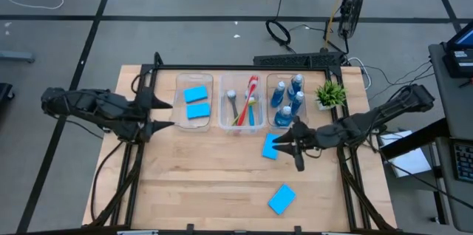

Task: Pick & Place Kitchen Sink Supplies
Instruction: Put the blue sponge into the left transparent bin

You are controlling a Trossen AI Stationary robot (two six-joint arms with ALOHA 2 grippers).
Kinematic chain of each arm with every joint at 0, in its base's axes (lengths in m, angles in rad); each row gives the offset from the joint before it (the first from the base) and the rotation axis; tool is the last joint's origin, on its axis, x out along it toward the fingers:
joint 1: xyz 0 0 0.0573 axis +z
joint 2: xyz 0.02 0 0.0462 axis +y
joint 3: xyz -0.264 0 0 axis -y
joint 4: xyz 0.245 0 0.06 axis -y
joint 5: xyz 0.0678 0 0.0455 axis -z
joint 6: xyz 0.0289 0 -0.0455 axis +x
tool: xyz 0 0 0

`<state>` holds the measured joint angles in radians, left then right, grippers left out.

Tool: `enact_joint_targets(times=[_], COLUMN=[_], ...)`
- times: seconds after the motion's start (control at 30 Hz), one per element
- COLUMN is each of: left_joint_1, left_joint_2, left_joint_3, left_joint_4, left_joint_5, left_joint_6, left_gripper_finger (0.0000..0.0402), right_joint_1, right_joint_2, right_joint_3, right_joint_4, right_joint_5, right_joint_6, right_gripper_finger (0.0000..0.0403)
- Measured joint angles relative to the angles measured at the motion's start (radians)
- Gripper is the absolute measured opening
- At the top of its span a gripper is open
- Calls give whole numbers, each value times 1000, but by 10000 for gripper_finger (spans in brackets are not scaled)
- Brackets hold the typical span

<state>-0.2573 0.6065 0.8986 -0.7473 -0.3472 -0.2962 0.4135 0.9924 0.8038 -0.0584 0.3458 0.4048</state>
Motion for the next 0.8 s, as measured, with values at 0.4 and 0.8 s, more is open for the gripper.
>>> enact_joint_targets(times=[0.4, 0.8], left_joint_1=[0, 0], left_joint_2=[-207, -308], left_joint_3=[-136, -202], left_joint_4=[-5, -18], left_joint_5=[7, 8], left_joint_6=[-21, 8], left_gripper_finger=[312, 309], right_joint_1=[1, 1], right_joint_2=[182, 275], right_joint_3=[141, 154], right_joint_4=[-269, -425], right_joint_5=[-62, -176], right_joint_6=[360, 821], right_gripper_finger=[86, 86])
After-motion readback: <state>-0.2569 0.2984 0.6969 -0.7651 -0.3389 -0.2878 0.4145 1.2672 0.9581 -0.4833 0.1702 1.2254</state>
